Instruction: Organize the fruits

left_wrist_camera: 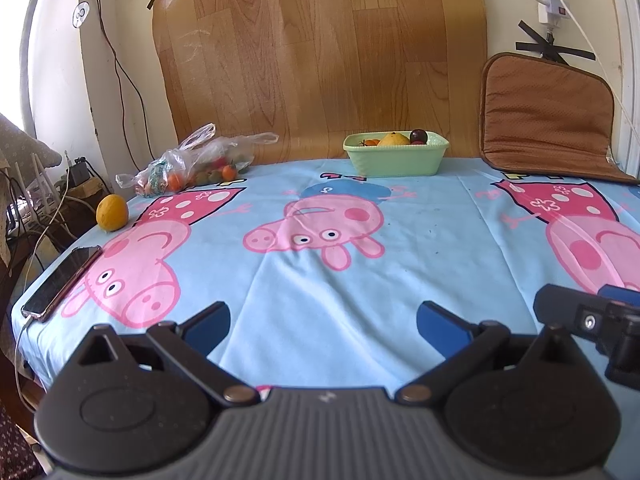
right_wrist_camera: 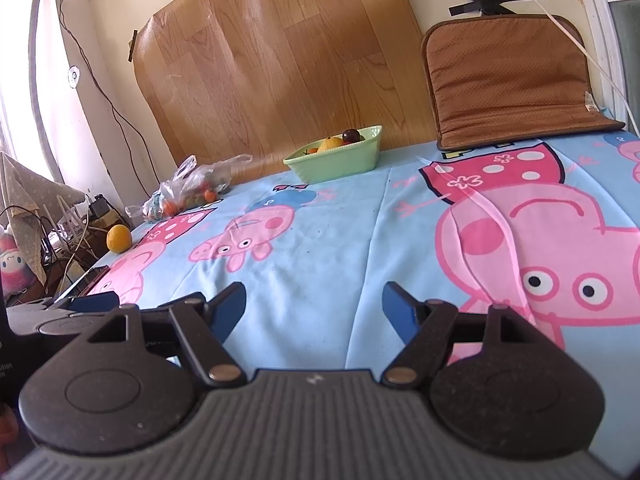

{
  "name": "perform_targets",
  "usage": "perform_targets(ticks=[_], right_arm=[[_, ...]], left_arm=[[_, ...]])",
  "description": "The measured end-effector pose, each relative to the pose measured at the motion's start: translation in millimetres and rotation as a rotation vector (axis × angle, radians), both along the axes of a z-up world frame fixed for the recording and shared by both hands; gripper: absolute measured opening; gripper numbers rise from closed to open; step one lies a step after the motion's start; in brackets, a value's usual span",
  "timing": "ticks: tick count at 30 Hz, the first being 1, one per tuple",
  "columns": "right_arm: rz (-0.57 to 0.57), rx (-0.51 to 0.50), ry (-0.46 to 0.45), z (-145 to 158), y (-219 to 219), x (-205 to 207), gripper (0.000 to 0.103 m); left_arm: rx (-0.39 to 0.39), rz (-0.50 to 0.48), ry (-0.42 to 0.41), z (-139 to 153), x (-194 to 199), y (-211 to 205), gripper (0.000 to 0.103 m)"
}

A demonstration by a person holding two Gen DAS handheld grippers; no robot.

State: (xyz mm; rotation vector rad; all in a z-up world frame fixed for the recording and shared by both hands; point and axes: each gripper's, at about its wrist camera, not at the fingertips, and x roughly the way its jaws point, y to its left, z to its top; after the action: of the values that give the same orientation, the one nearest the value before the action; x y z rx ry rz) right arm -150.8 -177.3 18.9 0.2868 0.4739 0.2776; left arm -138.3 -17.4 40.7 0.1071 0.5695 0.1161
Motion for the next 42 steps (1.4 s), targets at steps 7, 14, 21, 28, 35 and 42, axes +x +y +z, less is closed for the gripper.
perform_targets(ticks=[7,14,21,28,35,42], right_arm=[[0.008,-0.003,0.019,-2.6,4.8,2.1,0.077],[0.021,-0.006,0.002,-0.6,7.3,-1.3,0.077],[0.013,0.005,0.010,-2.4,3.7,0.2,0.077],[0.014,-0.001,0.009,-3.0,5.9,-0.9,0.077],[0.013,0.002,0.005,-2.5,4.7,-1.2,0.077],[0.011,-0.002,0.004,-2.7,4.7,-2.7,0.077]], left_arm=[[-0.001,0.017,-0.004,2.2,-2.6,7.0,0.103],[-0.001,0.021,0.000,1.3,-1.9,6.5,0.103],[0.010,0.015,0.001,-1.0,-1.7,3.0,0.103],[0.006,0.022,0.003,-1.7,-1.3,4.5,0.103],[0.009,0.025,0.000,-1.2,-1.2,4.2,0.103],[0.004,0.034,0.001,-1.6,0.8,5.2,0.103]])
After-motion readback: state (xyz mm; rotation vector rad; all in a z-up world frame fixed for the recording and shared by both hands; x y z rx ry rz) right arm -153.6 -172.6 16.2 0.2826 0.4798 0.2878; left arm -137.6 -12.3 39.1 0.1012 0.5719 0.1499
